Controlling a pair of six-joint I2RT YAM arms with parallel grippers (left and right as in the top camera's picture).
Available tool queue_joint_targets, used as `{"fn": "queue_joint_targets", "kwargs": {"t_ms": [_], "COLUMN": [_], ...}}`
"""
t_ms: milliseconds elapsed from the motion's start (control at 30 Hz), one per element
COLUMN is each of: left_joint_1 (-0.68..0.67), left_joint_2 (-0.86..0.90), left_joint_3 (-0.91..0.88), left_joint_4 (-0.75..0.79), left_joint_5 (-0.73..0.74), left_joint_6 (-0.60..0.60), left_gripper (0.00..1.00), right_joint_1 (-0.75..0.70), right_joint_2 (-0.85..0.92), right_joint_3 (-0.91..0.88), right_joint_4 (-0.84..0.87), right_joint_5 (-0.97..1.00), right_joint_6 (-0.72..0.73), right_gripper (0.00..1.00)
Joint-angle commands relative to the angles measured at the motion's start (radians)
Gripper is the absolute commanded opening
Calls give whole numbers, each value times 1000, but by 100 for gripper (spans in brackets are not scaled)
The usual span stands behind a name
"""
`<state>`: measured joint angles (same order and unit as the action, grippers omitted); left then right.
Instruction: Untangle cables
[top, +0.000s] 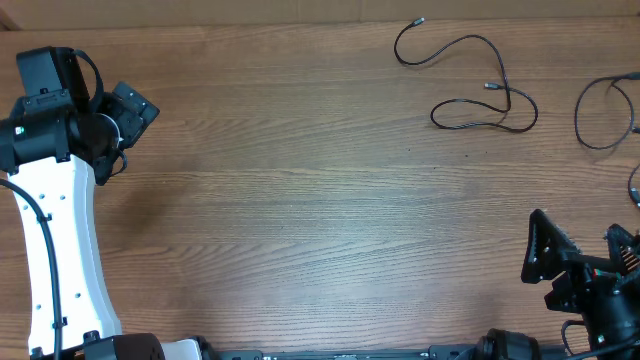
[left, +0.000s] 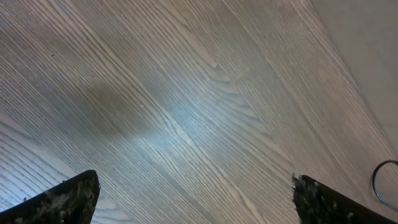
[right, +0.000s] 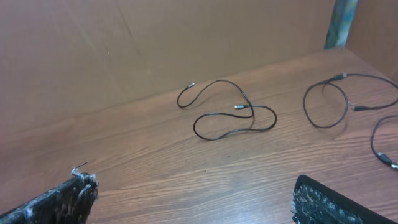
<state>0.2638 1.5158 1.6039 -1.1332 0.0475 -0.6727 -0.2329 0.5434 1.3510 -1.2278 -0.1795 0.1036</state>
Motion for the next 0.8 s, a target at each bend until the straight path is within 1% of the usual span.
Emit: {"fn": "queue_joint_targets", "kwargs": {"t_ms": [0, 167, 333, 567, 767], "left_joint_1": [2, 2, 2, 2, 2], "left_joint_2": [-11, -11, -11, -11, -11], "left_joint_3": [11, 11, 11, 11, 11], "left_joint_4": [1, 1, 1, 1, 1], "left_joint_5": [-10, -10, -10, -10, -10], "left_joint_6": [23, 23, 23, 23, 23], "left_gripper": [99, 99, 100, 100, 99], "right_joint_1": [7, 9, 28, 90, 127], "right_joint_2": [2, 2, -29, -175, -290], "right_joint_3": [-5, -33, -133, -416, -684], "right_joint_4": [7, 26, 112, 361, 615], "right_joint_5": [-9, -16, -16, -16, -17], "right_joint_6": [-4, -4, -4, -3, 1], "right_gripper": [100, 100, 100, 100, 100]}}
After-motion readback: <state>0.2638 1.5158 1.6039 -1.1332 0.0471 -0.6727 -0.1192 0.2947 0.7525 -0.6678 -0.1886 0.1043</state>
